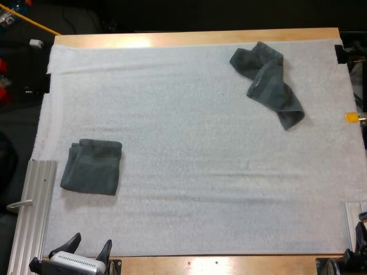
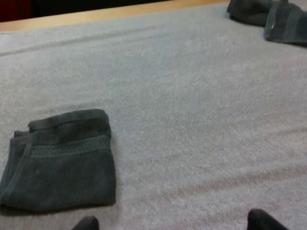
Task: Pick towel from pile, fold and stack
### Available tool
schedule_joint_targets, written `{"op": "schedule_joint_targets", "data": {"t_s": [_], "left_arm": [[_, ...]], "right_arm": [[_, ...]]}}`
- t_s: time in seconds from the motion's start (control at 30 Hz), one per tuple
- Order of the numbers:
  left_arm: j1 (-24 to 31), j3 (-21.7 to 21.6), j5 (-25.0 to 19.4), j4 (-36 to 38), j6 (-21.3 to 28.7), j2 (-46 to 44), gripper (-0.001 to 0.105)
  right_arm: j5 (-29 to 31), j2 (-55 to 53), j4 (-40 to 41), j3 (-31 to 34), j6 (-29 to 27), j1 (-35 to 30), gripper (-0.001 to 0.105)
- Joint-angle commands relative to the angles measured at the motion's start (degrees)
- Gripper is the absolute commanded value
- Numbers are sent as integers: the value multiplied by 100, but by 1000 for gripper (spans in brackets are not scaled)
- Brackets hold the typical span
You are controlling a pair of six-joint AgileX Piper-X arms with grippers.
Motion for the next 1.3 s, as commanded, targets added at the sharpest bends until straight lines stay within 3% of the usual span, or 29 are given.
{"op": "schedule_joint_targets", "data": {"t_s": [0.0,0.17,0.47,0.83,1.27], "left_arm": [[1,-2,5,131,-35,-801,59],[1,12,5,-152,-35,-801,59],[1,64,5,-1324,-22,-801,59],[1,973,5,-2271,-22,-790,59],[1,1773,5,-2554,-22,-790,59]], "right_arm": [[46,-239,-32,2,-53,-19,64],[59,-239,-598,6,-53,-19,64],[59,-226,-1915,6,-53,-19,64],[59,-226,-2844,343,-53,-19,64],[59,-226,-2872,1269,-53,-19,64]]}}
